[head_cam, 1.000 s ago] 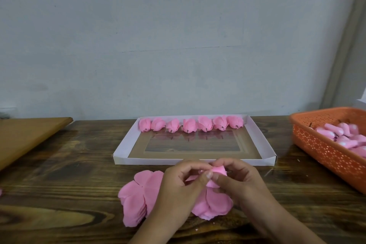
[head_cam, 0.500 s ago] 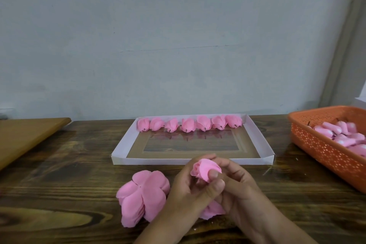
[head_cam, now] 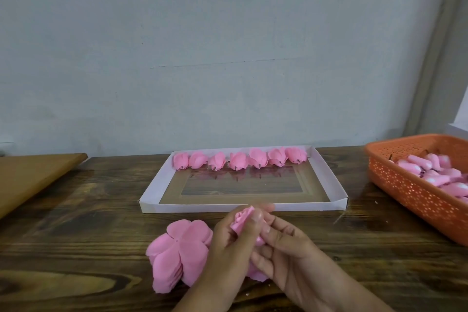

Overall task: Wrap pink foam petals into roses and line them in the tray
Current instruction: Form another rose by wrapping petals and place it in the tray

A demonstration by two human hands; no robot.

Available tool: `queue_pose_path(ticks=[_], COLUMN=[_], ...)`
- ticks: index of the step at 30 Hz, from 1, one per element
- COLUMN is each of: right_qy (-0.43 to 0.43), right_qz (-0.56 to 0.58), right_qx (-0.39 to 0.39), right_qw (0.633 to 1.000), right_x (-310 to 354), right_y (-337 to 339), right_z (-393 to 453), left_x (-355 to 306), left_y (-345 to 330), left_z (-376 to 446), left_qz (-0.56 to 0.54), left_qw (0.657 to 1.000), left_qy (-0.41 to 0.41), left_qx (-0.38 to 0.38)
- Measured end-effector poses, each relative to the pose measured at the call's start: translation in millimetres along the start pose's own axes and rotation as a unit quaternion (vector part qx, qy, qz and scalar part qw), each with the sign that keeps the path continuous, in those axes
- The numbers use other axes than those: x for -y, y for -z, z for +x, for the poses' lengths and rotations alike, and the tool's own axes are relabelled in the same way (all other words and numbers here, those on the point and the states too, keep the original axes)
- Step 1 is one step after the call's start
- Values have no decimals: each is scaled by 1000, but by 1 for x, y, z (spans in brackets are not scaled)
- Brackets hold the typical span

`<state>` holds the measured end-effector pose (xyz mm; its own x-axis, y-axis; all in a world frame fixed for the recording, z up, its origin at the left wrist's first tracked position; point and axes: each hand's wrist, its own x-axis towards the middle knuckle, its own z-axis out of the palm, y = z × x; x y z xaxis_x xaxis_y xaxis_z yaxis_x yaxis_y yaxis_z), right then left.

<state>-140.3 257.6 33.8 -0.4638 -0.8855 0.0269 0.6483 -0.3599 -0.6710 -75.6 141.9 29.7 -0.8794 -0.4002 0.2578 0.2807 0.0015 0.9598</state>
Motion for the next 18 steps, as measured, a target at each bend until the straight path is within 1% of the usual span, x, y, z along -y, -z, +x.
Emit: queue_pose_path(ticks=[3,5,6,7,8,9,10,12,14,15,16,17,18], right_qy=[24,61,86,112,142,172,205,266,293,299,303,305,303], right_qz=[-57,-140,-202,-277,-364,-452,-528,-640,-718,-738,-744,-743,-734], right_qx=[-5,-48,-86,-129,-168,-195,-203,-183,-161,-153,-142,-126,-107], right_qw=[998,987,972,945,905,853,799,698,610,585,578,583,598], right_x=[1,-2,-5,-7,-10,-13,-14,-18,-19,-18,-16,-15,-14], right_y=[-4,-6,-5,-4,-1,2,5,10,14,15,15,14,13], right_z=[-2,-1,-1,0,0,0,-1,-3,-4,-5,-5,-5,-5], left_x=[-6,-9,-9,-10,-11,-11,-11,-11,-10,-10,-10,-10,-11], left_y=[-2,-2,-2,-2,-2,-2,-3,-4,-5,-4,-4,-4,-3], left_z=[-2,0,2,3,4,5,5,3,2,2,2,3,3], left_qz=[-46,-102,-130,-155,-175,-185,-187,-184,-174,-164,-159,-156,-156], left_qw=[997,990,985,980,976,974,974,973,974,976,977,978,978], left_qy=[57,90,101,110,114,113,113,128,140,141,138,135,133], left_qx=[-25,-44,-54,-59,-60,-60,-60,-50,-39,-38,-40,-42,-45])
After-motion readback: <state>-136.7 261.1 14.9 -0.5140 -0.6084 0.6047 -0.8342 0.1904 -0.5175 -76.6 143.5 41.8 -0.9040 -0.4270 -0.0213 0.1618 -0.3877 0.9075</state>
